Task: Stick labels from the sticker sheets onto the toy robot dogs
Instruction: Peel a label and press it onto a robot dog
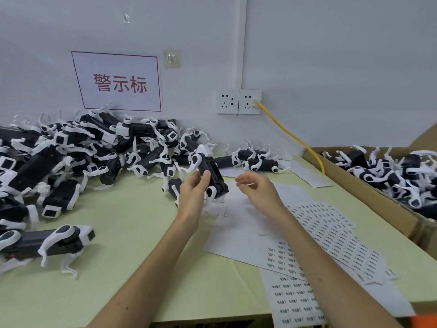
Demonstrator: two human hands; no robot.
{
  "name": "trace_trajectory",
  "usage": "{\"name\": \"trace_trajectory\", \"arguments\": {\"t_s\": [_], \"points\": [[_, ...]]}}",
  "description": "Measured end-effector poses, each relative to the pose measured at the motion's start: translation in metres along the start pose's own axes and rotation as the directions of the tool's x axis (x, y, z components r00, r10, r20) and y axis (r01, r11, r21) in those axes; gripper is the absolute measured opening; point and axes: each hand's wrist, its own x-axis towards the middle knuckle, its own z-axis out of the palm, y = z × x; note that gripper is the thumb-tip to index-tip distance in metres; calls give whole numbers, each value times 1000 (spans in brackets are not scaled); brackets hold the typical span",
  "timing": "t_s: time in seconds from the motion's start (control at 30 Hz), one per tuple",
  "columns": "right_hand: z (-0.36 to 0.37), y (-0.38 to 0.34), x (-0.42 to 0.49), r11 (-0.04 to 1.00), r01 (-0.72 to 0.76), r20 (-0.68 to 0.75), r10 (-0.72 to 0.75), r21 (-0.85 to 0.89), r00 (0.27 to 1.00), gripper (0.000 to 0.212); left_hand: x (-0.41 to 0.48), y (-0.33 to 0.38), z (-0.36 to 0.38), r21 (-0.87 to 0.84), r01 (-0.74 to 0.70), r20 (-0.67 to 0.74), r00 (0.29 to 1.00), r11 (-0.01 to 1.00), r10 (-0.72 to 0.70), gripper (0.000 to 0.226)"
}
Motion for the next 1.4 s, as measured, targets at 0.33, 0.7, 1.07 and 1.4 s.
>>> {"name": "trace_trajectory", "arguments": {"t_s": [0.33,0.7,1.07,1.4], "points": [[27,12,-10,853,218,381,-25,-473,924,63,17,5,-22,-114,-28,-417,908,993,-22,20],[43,9,-11,725,319,333,-130,-611,934,53,7,18,-14,-198,105,-244,958,974,-153,42],[41,10,-15,853,277,307,-146,-443,940,41,9,15,-21,-243,341,-163,909,908,-385,33],[44,9,-14,872,271,281,-163,-408,946,40,8,17,-29,-387,465,4,864,796,-503,31]]}}
